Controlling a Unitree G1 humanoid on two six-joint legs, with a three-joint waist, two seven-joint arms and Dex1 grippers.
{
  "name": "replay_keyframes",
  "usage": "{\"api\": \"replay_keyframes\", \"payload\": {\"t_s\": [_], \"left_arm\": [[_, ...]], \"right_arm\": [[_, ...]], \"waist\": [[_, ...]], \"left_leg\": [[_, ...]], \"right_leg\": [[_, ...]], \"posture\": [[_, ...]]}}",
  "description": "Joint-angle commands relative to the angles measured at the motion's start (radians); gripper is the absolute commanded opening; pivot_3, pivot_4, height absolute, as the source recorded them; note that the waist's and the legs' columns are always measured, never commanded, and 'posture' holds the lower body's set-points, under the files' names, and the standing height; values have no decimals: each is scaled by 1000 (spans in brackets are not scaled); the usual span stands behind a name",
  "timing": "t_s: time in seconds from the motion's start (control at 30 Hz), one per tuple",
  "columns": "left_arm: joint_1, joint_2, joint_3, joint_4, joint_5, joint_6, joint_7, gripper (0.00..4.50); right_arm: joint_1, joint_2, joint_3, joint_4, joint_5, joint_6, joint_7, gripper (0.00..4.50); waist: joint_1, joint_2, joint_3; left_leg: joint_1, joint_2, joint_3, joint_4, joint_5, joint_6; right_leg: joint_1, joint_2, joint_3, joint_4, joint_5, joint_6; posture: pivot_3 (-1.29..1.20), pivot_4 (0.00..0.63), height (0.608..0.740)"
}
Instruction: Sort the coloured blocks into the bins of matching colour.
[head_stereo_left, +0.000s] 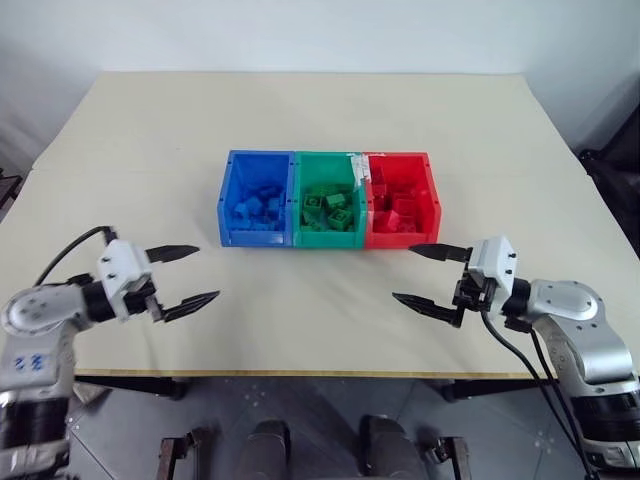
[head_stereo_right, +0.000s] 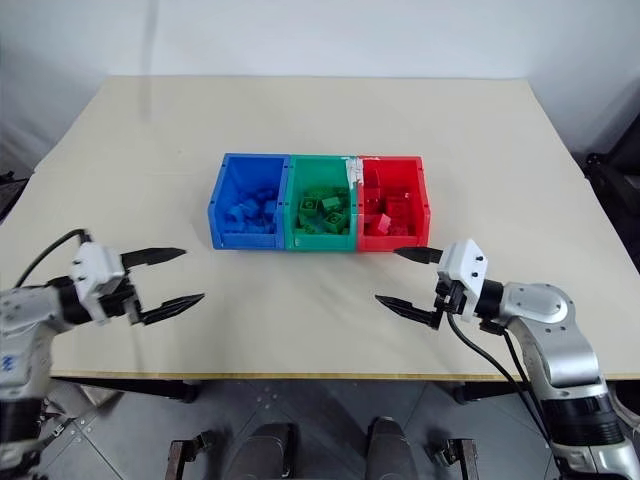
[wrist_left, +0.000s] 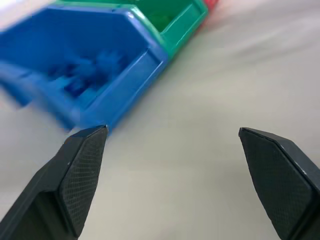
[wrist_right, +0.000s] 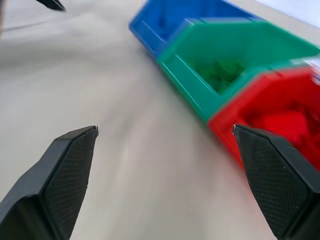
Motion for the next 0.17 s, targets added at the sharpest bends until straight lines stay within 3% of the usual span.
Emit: {"api": "replay_keyframes", "payload": {"t_s": [0.03,0.17], "left_arm": [[40,-3,45,-98,-17,47,98,4467],[48,-27,44,-131,-9,88,200,4467]], "right_arm": [[-25,31,-17,31,-4,-38,-15,4500],[3,54,-60,54,-11,-47,-69,4500]], "waist": [[12,0,0],[18,0,0]], "left_leg": [[0,0,0,1,0,0],[0,0,0,2,0,0]], "right_leg": [[0,0,0,0,0,0],[0,0,0,1,0,0]], "posture": [[0,150,740],[0,150,740]]}}
